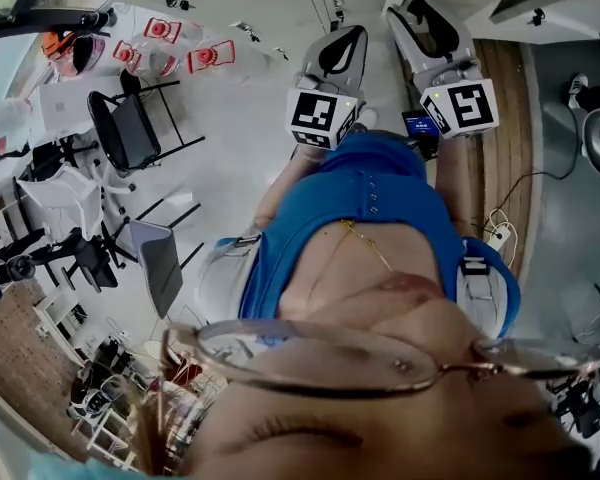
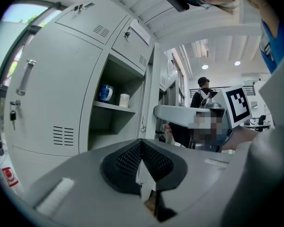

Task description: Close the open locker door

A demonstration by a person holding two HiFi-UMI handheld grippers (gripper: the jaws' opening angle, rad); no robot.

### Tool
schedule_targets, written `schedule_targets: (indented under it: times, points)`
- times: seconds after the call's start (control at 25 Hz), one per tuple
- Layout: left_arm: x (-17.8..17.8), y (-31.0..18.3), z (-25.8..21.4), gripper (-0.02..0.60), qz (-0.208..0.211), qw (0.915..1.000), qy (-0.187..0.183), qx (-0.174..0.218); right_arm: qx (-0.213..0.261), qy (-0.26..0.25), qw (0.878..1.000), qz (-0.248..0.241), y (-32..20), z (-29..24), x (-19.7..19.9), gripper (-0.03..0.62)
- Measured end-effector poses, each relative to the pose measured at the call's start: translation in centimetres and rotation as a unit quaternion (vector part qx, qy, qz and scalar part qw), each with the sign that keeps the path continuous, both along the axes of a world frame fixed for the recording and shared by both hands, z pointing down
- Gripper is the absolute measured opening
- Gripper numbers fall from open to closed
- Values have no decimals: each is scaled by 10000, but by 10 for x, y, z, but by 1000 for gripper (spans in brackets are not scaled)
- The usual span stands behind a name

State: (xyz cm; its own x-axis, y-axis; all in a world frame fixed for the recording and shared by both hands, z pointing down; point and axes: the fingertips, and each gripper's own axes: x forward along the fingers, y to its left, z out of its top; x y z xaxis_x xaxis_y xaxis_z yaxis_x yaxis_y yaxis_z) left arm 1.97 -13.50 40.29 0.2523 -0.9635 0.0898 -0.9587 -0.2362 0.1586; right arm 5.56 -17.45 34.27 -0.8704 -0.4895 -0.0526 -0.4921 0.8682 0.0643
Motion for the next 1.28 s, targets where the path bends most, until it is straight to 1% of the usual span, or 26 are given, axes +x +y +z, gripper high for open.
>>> schedule_targets:
  times: [0.12,0.4,0.6,0.72,0.92,1.28]
  points:
    - [-3,2,3,0,-92,10000,-15,-32,-11,-23,9999,-163,-1,0,-2,160]
    - [-9,4,5,0,-212,9997,-61,-86,88,19,9999,-132,-8,0,-1,158]
    - [-7,-1,3,0,-127,9999,-94,-70,151,70,9996,-240,-9,1,-2,147]
    - [-10,-6,2,0,-52,9999,-90,-52,210,131,9991,-343,-7,2,-9,129]
    - [-16,-16,-2,0,80,9999,-83,-31,192,167,9990,-379,-8,-1,-19,124]
    - [-30,-29,-3,0,106,9999,-3,35,131,147,9990,-389,-11,-1,-31,121]
